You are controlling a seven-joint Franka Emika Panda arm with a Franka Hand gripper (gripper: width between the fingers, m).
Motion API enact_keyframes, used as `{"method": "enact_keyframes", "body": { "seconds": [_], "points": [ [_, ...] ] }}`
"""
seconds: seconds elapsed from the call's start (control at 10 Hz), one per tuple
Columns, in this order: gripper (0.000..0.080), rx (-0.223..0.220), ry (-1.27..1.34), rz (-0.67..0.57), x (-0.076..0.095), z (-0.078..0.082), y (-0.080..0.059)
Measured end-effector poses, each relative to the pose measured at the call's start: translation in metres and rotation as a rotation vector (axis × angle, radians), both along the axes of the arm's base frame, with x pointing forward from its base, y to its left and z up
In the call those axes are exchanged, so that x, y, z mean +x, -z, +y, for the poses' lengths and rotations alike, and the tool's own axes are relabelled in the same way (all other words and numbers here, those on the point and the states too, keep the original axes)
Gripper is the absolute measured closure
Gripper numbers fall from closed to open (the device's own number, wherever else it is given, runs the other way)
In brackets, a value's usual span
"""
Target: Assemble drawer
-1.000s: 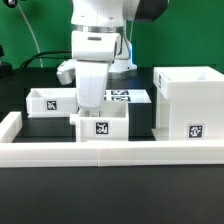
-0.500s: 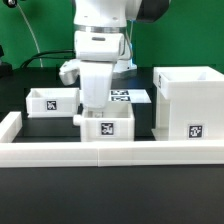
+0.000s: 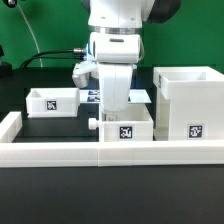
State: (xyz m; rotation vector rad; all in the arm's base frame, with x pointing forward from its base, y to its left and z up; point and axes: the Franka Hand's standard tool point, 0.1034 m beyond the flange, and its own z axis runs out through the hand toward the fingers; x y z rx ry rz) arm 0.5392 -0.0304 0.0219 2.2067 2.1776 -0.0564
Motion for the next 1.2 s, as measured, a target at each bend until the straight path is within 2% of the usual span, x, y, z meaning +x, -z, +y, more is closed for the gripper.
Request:
{"method": "enact_keyframes", "body": {
  "seconds": [0.2,1.0,1.2],
  "points": [
    [0.0757,0.0,0.0,0.0,-0.001,0.0,0.0],
    [0.0757,0.018,0.011,0.005,-0.007,0.026,0.006],
    [0.0757,0.019,0.031,-0.002,-0.008,0.024,0.007]
  ]
}}
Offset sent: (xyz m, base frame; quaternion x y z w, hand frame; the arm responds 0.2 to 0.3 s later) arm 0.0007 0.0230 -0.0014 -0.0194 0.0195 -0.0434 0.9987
